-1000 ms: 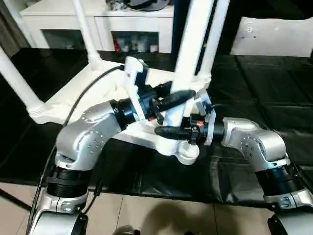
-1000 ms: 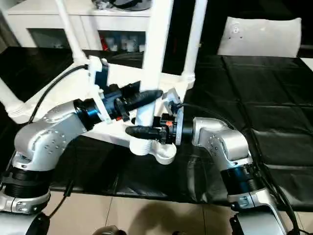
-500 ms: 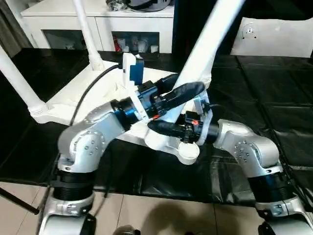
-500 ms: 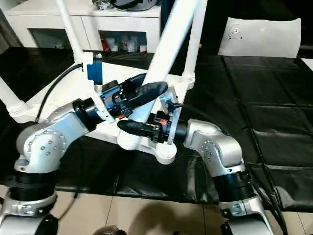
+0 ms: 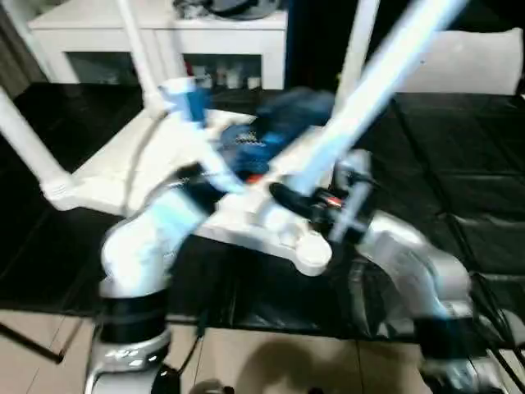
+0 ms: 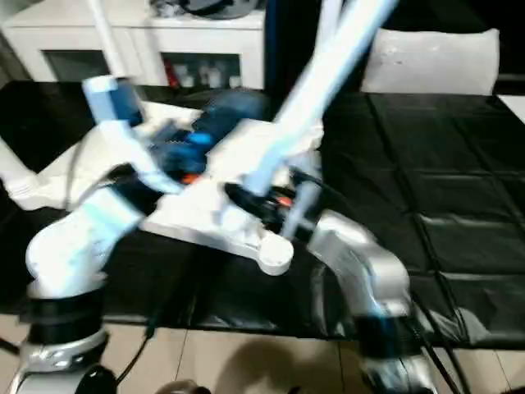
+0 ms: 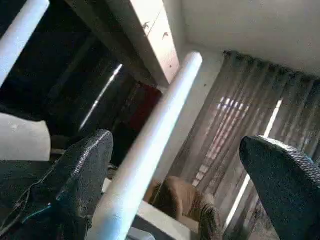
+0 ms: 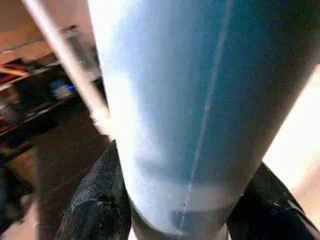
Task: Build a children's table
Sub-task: Pick table leg
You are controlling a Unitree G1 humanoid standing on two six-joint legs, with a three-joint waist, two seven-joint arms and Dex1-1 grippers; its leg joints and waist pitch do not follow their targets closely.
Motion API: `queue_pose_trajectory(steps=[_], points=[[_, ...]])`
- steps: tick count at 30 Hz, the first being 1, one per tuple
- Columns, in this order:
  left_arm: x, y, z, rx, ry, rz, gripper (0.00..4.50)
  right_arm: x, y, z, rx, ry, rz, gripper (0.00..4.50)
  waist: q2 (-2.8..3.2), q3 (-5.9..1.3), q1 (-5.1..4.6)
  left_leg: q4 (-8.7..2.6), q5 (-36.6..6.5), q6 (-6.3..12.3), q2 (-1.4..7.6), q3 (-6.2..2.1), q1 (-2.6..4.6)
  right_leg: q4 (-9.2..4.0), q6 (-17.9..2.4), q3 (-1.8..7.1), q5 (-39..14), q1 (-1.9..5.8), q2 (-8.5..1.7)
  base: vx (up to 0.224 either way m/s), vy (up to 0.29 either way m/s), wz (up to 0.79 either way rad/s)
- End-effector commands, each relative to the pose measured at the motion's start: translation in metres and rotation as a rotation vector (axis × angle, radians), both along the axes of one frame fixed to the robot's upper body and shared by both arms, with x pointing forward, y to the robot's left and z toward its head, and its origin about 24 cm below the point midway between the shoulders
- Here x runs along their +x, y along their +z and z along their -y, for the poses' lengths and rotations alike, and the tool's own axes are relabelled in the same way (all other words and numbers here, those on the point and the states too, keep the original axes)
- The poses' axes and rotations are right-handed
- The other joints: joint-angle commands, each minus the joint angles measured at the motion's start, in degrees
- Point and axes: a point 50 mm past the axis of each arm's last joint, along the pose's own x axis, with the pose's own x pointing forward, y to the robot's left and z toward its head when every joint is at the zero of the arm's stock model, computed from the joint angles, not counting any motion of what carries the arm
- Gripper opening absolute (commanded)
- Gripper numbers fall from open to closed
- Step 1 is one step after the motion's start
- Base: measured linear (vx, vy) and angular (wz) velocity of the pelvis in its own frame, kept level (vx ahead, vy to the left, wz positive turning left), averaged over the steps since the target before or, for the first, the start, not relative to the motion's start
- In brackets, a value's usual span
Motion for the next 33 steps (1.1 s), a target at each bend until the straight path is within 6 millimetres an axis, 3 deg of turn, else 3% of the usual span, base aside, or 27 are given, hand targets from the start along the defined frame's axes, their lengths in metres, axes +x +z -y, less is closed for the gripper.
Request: queue_pose_trajectory(steps=[1,3,5,8,14,22,33], points=[[0.001,-0.004,-0.005,0.055,0.035,0.006,4.5,0.0,0.008,0.004,-0.023,-0.063,0.063,1.91,-0.12,-4.27,-0.4,-4.08,-8.2,1.58,2.92,-1.45,0.34,-5.34,-0.7,3.49,-23.4,3.48,-3.98,0.0,0.0,0.0],[0.005,-0.011,-0.011,0.132,0.087,-0.009,4.5,-0.002,0.006,0.008,-0.054,-0.113,0.071,1.91,-0.11,-4.14,-0.77,-4.21,-9.1,1.36,2.84,-1.54,0.45,-5.54,0.1,3.36,-24.5,3.45,-3.86,0.0,0.0,0.0],[0.014,-0.034,-0.023,0.393,0.182,-0.02,4.5,-0.006,0.003,0.014,-0.092,-0.184,0.067,1.91,0.06,-4.1,-1.53,-4.38,-9.9,1.17,2.68,-1.76,0.47,-5.51,1.9,3.35,-24.9,3.43,-3.57,0.0,0.0,0.0],[0.017,-0.057,-0.034,0.648,0.198,0.025,4.5,-0.011,-0.001,0.017,-0.124,-0.212,0.063,1.91,0.5,-4.16,-2.19,-4.6,-10.6,1.03,2.8,-2.11,0.69,-5.46,2.7,3.43,-24.8,3.36,-3.57,0.0,0.0,0.0],[0.016,-0.09,-0.047,0.995,0.125,0.112,4.5,-0.016,-0.01,0.019,-0.152,-0.227,0.052,1.91,0.83,-4.15,-2.82,-4.73,-12.3,0.91,3.11,-2.14,0.63,-4.98,-1.6,3.85,-21.6,3.41,-4.19,0.0,0.0,0.0],[0.019,-0.113,-0.055,1.217,0.026,0.219,4.5,-0.019,-0.013,0.02,-0.166,-0.256,0.018,1.91,0.69,-4.14,-2.8,-4.88,-13.0,0.55,3.15,-2.2,0.64,-4.89,-2.7,4.04,-21.4,3.52,-4.44,0.0,0.0,0.0],[0.027,-0.12,-0.052,1.231,-0.001,0.272,4.5,-0.012,-0.006,0.024,-0.133,-0.331,0.086,1.91,0.49,-4.23,-2.63,-4.8,-11.9,0.85,3.44,-2.01,0.52,-4.3,-5.7,4.36,-18.0,3.59,-4.85,0.0,0.0,0.0]])
